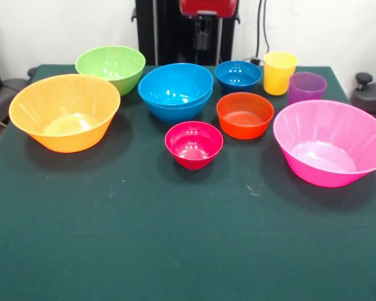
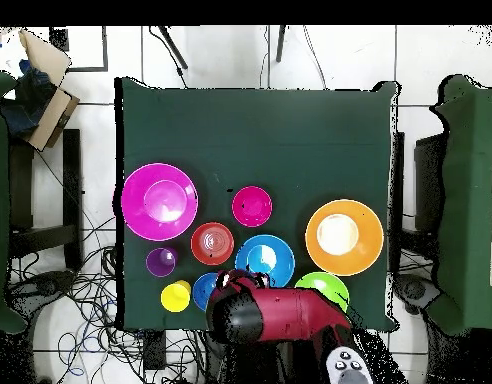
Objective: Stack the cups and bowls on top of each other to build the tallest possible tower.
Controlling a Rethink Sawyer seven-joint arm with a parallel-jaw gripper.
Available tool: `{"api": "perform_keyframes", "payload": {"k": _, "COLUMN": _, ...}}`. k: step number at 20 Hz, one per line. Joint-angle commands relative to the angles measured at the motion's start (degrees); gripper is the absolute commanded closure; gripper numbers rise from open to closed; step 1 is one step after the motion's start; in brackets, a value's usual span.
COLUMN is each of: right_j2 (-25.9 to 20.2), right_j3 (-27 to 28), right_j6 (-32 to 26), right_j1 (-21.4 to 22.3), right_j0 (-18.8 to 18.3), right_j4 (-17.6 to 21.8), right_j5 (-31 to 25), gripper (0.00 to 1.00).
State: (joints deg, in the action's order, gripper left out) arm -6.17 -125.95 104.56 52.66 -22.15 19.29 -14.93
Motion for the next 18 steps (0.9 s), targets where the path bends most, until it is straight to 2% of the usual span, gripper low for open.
{"api": "perform_keyframes", "payload": {"k": 1, "right_j2": -6.4, "right_j3": -1.9, "right_j6": 0.3, "right_j1": 2.2, "right_j0": -0.7, "right_j4": -0.7, "right_j5": -6.3, "gripper": 1.0}}
{"api": "perform_keyframes", "payload": {"k": 7, "right_j2": -5.9, "right_j3": -0.7, "right_j6": 1.5, "right_j1": -0.9, "right_j0": -0.3, "right_j4": 1.0, "right_j5": -3.7, "gripper": 1.0}}
{"api": "perform_keyframes", "payload": {"k": 18, "right_j2": -4.3, "right_j3": 0.2, "right_j6": 2.9, "right_j1": -4.2, "right_j0": 0.6, "right_j4": 2.7, "right_j5": -0.3, "gripper": 1.0}}
